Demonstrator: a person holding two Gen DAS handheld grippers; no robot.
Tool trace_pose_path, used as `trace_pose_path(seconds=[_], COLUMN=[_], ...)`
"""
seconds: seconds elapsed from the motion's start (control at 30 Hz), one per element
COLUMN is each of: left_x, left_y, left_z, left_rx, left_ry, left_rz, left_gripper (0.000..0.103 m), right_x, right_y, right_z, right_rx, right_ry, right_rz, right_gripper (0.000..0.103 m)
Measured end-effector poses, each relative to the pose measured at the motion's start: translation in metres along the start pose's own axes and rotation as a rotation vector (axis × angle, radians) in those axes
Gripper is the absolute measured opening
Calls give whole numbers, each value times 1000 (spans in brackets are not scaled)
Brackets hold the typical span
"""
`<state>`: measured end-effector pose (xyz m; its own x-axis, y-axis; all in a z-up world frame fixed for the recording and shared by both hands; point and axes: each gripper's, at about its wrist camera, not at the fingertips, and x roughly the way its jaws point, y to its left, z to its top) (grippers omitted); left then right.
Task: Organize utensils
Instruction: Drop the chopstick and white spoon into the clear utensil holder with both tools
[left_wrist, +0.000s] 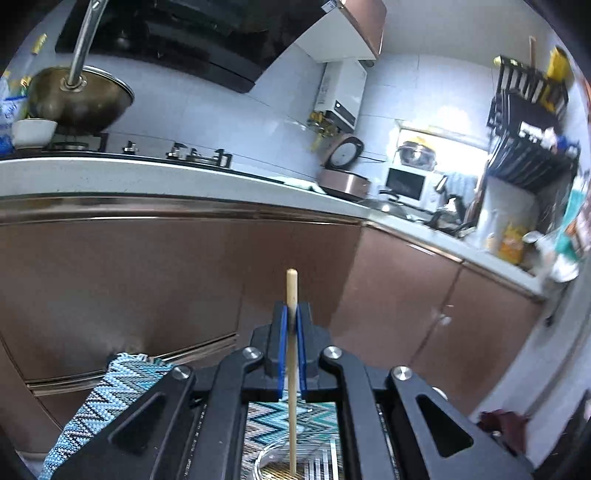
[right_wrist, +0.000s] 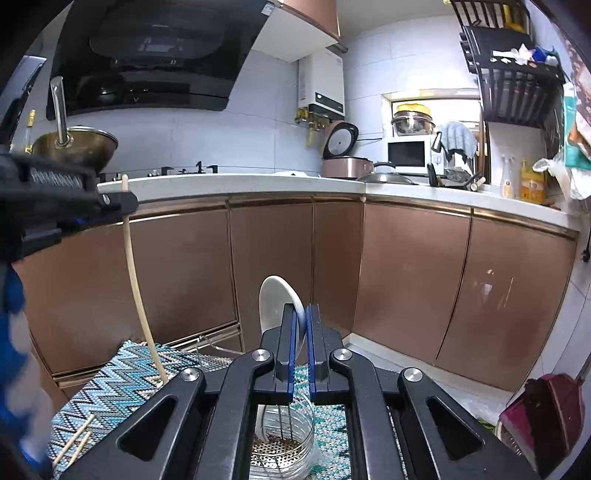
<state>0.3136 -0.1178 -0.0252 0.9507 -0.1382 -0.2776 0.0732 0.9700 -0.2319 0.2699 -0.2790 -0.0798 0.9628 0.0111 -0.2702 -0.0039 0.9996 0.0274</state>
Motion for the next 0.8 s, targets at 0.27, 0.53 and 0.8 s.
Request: trace_pose_path(seconds=[0.27, 0.53, 0.8], left_x=[8, -37, -97], left_y=[-10, -20, 7], left_z=[-41, -26, -12], left_rx=[39, 79, 62], left_ry=[49, 46, 79], left_rz=[38, 51, 83], left_gripper=[6, 22, 34], right_x=[11, -35, -94], right_y=[-12, -36, -68], right_z=[-32, -13, -4], right_rx=[36, 60, 112], right_ry=[65, 25, 27], right_rz=[53, 128, 146], right_gripper=[13, 35, 35])
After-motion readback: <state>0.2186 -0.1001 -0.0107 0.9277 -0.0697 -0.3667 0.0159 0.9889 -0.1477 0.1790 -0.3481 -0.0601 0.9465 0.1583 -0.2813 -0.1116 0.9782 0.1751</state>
